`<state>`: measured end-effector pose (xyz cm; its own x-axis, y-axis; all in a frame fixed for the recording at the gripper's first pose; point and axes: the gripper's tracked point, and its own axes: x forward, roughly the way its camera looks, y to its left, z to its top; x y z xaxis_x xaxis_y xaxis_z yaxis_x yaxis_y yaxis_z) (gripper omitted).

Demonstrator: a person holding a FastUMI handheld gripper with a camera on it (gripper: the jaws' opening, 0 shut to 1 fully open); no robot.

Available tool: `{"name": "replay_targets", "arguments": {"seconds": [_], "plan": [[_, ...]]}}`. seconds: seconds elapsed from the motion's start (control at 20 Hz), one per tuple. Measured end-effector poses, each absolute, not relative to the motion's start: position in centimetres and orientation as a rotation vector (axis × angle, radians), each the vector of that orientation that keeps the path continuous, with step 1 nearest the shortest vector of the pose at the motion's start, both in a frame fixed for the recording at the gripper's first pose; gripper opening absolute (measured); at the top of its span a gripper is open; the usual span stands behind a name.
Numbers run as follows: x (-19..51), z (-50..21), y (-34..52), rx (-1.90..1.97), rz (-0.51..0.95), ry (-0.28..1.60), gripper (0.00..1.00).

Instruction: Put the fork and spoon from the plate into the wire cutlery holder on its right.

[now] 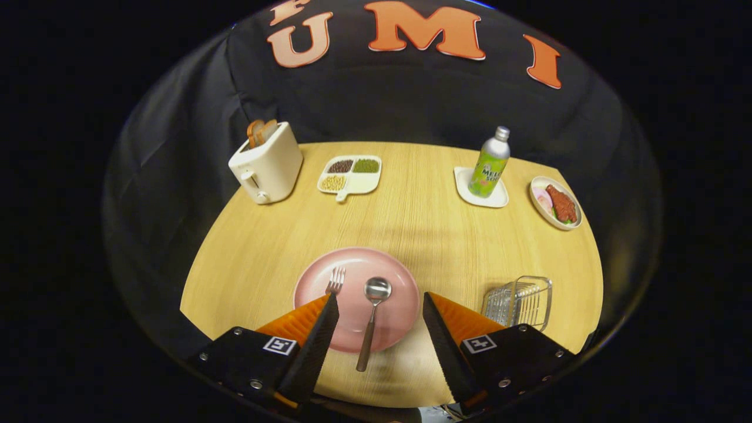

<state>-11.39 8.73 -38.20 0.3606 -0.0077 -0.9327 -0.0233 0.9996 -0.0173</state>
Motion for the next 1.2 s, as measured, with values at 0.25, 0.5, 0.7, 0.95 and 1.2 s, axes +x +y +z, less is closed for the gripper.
{"name": "replay_targets", "arguments": {"seconds": [0.25,0.5,0.7,0.95,1.2], "plan": [[-14.3,-42.7,9.0,-0.009,0.000,1.371,0.78],[-16.2,-46.5,9.1,-0.008,-0.019,1.504,0.67],[-17.2,-48.3,9.4,-0.037,-0.031,1.568,0.50],[-17.6,-49.6,9.3,-0.045,-0.055,1.609,0.18],[-16.9,-48.5,8.6,-0.060,-0.040,1.552,0.05]]}}
